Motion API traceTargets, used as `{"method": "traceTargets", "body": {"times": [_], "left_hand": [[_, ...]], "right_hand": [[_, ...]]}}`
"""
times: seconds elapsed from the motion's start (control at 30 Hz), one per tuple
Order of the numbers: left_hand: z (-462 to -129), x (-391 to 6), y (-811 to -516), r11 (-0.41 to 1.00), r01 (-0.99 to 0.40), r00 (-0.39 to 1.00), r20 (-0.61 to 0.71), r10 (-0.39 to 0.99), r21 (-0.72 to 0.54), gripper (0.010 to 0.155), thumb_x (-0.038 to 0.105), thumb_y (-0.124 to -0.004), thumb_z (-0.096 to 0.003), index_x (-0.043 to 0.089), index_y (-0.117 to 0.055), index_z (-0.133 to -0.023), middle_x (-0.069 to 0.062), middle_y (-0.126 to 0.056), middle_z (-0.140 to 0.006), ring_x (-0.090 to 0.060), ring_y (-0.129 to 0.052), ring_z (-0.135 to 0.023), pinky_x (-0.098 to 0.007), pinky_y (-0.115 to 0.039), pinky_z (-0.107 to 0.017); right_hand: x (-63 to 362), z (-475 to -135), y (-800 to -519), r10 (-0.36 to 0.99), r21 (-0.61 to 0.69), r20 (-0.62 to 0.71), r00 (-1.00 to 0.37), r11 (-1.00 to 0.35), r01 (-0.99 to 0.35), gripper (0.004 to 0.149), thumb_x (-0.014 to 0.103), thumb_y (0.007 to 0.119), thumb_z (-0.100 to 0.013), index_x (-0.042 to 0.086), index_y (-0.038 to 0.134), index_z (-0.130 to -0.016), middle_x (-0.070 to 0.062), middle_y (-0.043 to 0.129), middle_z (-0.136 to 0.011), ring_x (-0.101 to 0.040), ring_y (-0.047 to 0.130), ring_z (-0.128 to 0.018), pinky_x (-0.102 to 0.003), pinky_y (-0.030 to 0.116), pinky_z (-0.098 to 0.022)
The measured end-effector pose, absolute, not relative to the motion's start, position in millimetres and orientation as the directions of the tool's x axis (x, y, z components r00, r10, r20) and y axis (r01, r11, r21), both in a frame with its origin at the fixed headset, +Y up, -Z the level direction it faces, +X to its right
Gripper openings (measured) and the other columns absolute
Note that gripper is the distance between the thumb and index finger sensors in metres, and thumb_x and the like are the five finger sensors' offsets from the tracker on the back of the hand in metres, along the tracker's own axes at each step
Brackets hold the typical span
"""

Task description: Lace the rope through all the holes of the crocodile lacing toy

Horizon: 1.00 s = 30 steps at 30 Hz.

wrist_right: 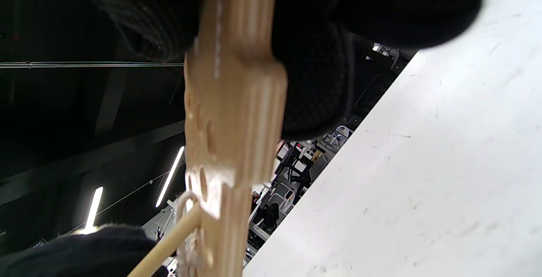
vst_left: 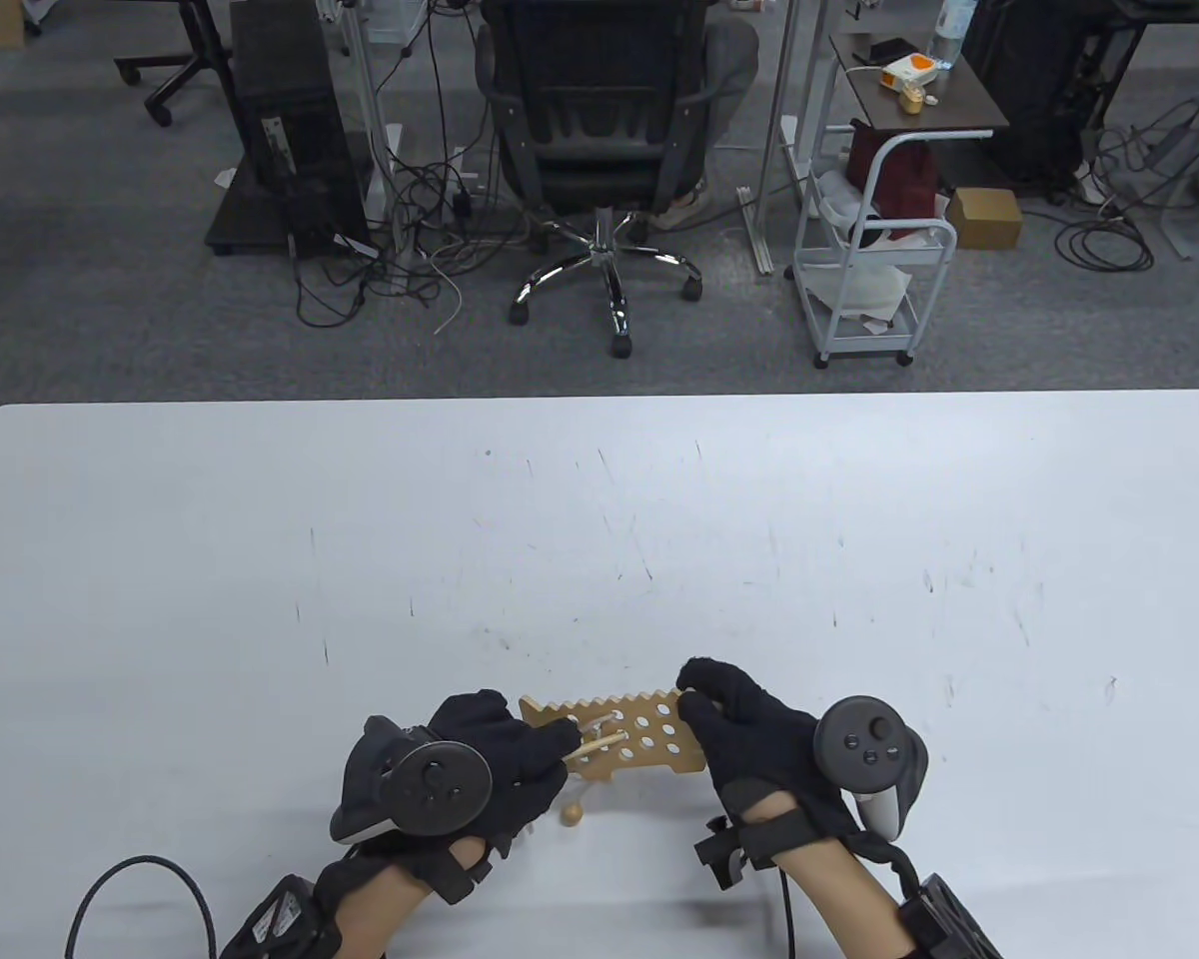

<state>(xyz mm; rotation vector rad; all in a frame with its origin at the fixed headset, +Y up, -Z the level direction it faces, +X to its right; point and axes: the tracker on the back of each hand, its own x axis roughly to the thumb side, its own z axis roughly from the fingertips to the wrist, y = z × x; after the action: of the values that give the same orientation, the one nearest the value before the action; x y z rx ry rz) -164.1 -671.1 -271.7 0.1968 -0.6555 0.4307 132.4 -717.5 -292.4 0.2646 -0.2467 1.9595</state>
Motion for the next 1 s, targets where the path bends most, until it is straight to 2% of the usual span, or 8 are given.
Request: {"method": "traceTargets", "body": {"times": [0.1, 0.27, 0.47, 0.63, 0.7, 0.77, 0.83, 1.0], "left_hand": [[-272, -166, -670, 0.879, -0.474, 0.705, 0.621, 0.343, 0.054, 0.053, 0.042, -0.101, -0.0387, 0.026, -0.089, -0.088, 0.003, -0.114, -0.052, -0.023, -0.108, -0.052, -0.049, -0.076, -0.065], [-274, -172, -670, 0.831, -0.554, 0.67, 0.614, 0.418, 0.039, 0.043, 0.041, -0.099, -0.038, 0.029, -0.096, -0.079, 0.004, -0.113, -0.057, -0.023, -0.108, -0.055, -0.049, -0.075, -0.066], [-276, -171, -675, 0.813, -0.582, 0.639, 0.615, 0.463, -0.007, 0.043, 0.037, -0.088, -0.0392, 0.026, -0.095, -0.081, 0.001, -0.112, -0.062, -0.026, -0.107, -0.06, -0.052, -0.073, -0.067], [-274, -175, -671, 0.816, -0.57, 0.697, 0.583, 0.418, 0.097, 0.044, 0.039, -0.087, -0.039, 0.031, -0.095, -0.081, 0.004, -0.109, -0.063, -0.024, -0.103, -0.064, -0.051, -0.07, -0.069], [-273, -177, -670, 0.816, -0.564, 0.715, 0.568, 0.407, 0.125, 0.043, 0.042, -0.089, -0.0386, 0.035, -0.096, -0.08, 0.004, -0.101, -0.073, -0.025, -0.095, -0.071, -0.052, -0.065, -0.071], [-273, -179, -670, 0.83, -0.543, 0.739, 0.543, 0.398, 0.13, 0.043, 0.044, -0.09, -0.0386, 0.039, -0.095, -0.081, 0.0, -0.083, -0.093, -0.03, -0.079, -0.086, -0.054, -0.055, -0.075], [-274, -179, -672, 0.833, -0.539, 0.743, 0.538, 0.398, 0.128, 0.05, 0.048, -0.091, -0.0389, 0.043, -0.087, -0.088, -0.002, -0.07, -0.104, -0.032, -0.069, -0.094, -0.055, -0.049, -0.077], [-279, -179, -679, 0.842, -0.536, 0.744, 0.506, 0.436, 0.064, 0.066, 0.051, -0.092, -0.0384, 0.044, -0.071, -0.1, -0.005, -0.05, -0.115, -0.035, -0.052, -0.103, -0.058, -0.041, -0.079]], "right_hand": [[131, -292, -718, 0.888, -0.041, 0.279, -0.365, -0.369, -0.929, 0.047, 0.037, 0.081, -0.047, 0.014, 0.076, -0.087, -0.006, 0.098, -0.065, -0.025, 0.105, -0.043, -0.041, 0.084, -0.029], [129, -293, -725, 0.925, 0.005, 0.226, -0.304, -0.314, -0.95, 0.048, 0.037, 0.082, -0.047, 0.013, 0.074, -0.088, -0.008, 0.097, -0.067, -0.026, 0.105, -0.045, -0.042, 0.085, -0.032], [122, -293, -729, 0.952, 0.085, 0.204, -0.226, -0.247, -0.965, 0.049, 0.036, 0.083, -0.047, 0.012, 0.073, -0.089, -0.009, 0.097, -0.068, -0.027, 0.105, -0.047, -0.042, 0.085, -0.033], [119, -292, -728, 0.952, 0.112, 0.222, -0.213, -0.242, -0.964, 0.051, 0.035, 0.085, -0.046, 0.012, 0.072, -0.09, -0.009, 0.096, -0.07, -0.027, 0.104, -0.048, -0.042, 0.085, -0.035], [118, -292, -728, 0.951, 0.121, 0.228, -0.21, -0.242, -0.963, 0.052, 0.035, 0.085, -0.046, 0.012, 0.072, -0.091, -0.01, 0.095, -0.071, -0.028, 0.104, -0.049, -0.043, 0.085, -0.036], [117, -292, -728, 0.95, 0.136, 0.238, -0.204, -0.241, -0.961, 0.052, 0.035, 0.086, -0.046, 0.012, 0.072, -0.091, -0.01, 0.095, -0.071, -0.028, 0.104, -0.05, -0.044, 0.084, -0.037], [115, -292, -727, 0.948, 0.15, 0.248, -0.2, -0.242, -0.959, 0.052, 0.034, 0.087, -0.045, 0.012, 0.072, -0.091, -0.01, 0.095, -0.072, -0.029, 0.104, -0.05, -0.044, 0.084, -0.037], [111, -290, -726, 0.944, 0.184, 0.271, -0.188, -0.243, -0.953, 0.053, 0.033, 0.089, -0.044, 0.013, 0.072, -0.091, -0.01, 0.095, -0.073, -0.029, 0.103, -0.052, -0.045, 0.084, -0.038]]}}
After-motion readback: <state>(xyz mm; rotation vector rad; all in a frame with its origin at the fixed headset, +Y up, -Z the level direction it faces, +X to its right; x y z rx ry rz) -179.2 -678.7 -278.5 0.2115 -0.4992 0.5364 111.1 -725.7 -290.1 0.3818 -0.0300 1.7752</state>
